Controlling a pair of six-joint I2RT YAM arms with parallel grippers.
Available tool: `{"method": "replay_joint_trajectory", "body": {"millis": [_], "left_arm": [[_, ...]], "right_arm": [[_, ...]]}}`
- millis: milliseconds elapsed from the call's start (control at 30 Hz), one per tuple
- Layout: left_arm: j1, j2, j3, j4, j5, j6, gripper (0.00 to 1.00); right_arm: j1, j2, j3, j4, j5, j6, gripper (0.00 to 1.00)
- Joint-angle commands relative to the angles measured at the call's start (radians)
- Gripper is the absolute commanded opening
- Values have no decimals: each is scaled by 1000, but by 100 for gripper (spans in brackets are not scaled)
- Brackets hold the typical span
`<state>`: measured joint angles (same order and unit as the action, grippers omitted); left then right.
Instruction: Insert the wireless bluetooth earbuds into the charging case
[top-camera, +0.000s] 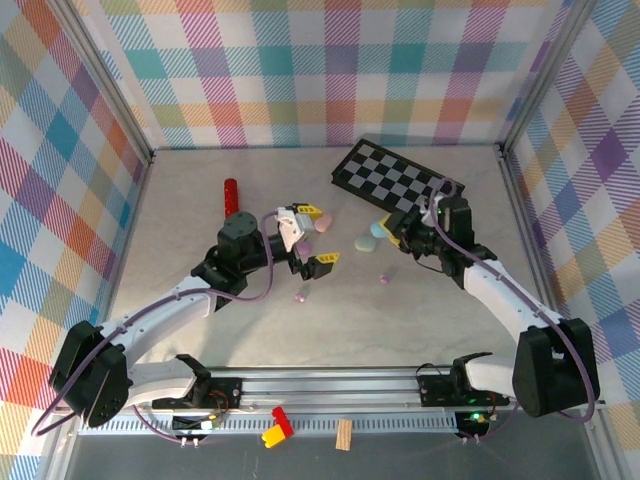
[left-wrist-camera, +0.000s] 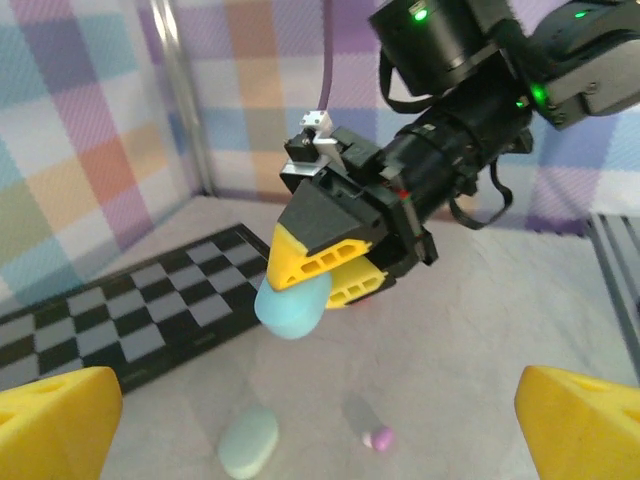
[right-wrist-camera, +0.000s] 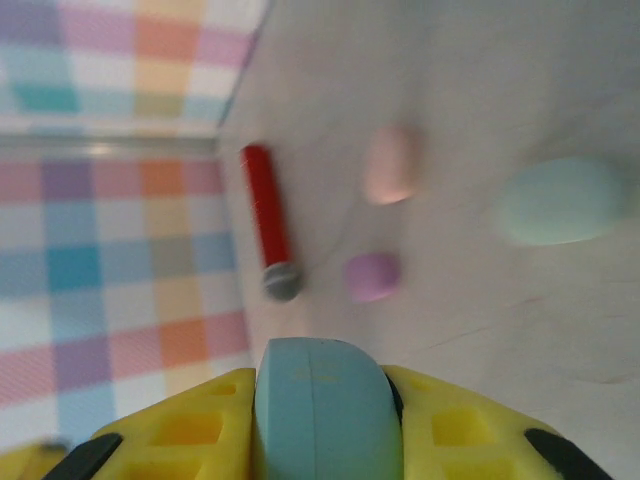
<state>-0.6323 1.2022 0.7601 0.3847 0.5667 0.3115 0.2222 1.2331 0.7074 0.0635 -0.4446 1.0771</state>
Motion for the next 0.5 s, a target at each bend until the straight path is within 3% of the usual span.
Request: {"method": "replay_joint_trajectory", "body": {"millis": [0, 467], "left_arm": [[-13, 39, 44, -183, 94, 72, 100], [-26, 128, 109, -230, 135, 127, 100]], "right_arm": [[-67, -3, -67, 40, 67, -18, 11], [-136, 297, -123, 139, 154, -123, 14]]}}
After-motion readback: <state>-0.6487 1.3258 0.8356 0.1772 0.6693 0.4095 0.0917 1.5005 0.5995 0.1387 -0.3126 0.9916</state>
